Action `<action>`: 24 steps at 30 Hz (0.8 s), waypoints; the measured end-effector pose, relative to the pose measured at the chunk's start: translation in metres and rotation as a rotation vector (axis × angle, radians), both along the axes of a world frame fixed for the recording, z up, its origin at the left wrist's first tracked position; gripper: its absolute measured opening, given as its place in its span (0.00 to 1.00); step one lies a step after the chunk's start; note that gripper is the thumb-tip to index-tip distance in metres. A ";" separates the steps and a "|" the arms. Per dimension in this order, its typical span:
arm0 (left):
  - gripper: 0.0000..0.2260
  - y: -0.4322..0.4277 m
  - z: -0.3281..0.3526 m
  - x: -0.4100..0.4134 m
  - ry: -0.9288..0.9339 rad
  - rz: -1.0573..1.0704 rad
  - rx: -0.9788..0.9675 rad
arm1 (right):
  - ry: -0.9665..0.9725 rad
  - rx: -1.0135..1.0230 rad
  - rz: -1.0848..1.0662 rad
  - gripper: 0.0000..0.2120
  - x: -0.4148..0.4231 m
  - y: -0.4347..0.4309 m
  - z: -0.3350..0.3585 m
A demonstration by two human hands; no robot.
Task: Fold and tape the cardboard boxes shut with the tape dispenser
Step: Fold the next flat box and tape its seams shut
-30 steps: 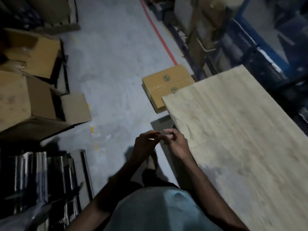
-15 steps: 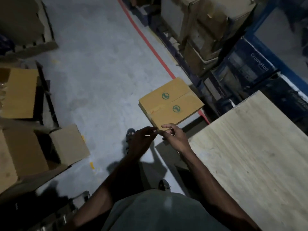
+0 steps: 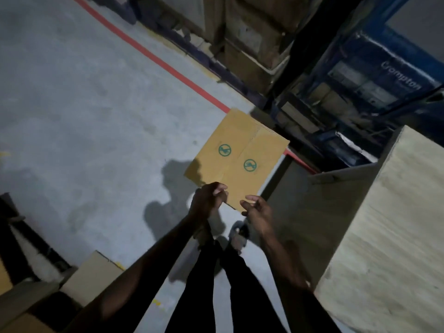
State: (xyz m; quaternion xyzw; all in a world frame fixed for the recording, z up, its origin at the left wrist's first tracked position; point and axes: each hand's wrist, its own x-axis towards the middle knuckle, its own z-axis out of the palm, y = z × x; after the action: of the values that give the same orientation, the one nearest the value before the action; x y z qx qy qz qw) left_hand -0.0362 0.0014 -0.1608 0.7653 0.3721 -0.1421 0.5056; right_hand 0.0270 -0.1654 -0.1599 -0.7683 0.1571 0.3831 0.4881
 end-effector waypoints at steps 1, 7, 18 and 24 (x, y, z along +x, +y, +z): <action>0.13 0.011 -0.022 0.011 0.030 -0.029 0.016 | 0.032 -0.013 -0.041 0.06 0.007 0.005 -0.022; 0.07 0.057 -0.198 0.070 0.093 -0.056 0.096 | 0.078 -0.154 -0.032 0.09 0.050 0.020 -0.225; 0.26 0.129 -0.455 0.122 0.212 -0.105 0.337 | -0.057 -0.419 -0.166 0.44 0.118 0.001 -0.487; 0.45 0.161 -0.525 0.134 0.287 0.000 0.382 | 0.055 -0.289 -0.360 0.48 0.128 -0.014 -0.551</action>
State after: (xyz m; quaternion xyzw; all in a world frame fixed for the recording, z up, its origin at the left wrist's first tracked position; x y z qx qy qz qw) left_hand 0.0979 0.1625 -0.6854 0.8191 0.4603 -0.1764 0.2934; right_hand 0.1552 -0.1795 -0.7105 -0.7789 0.3582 0.2842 0.4292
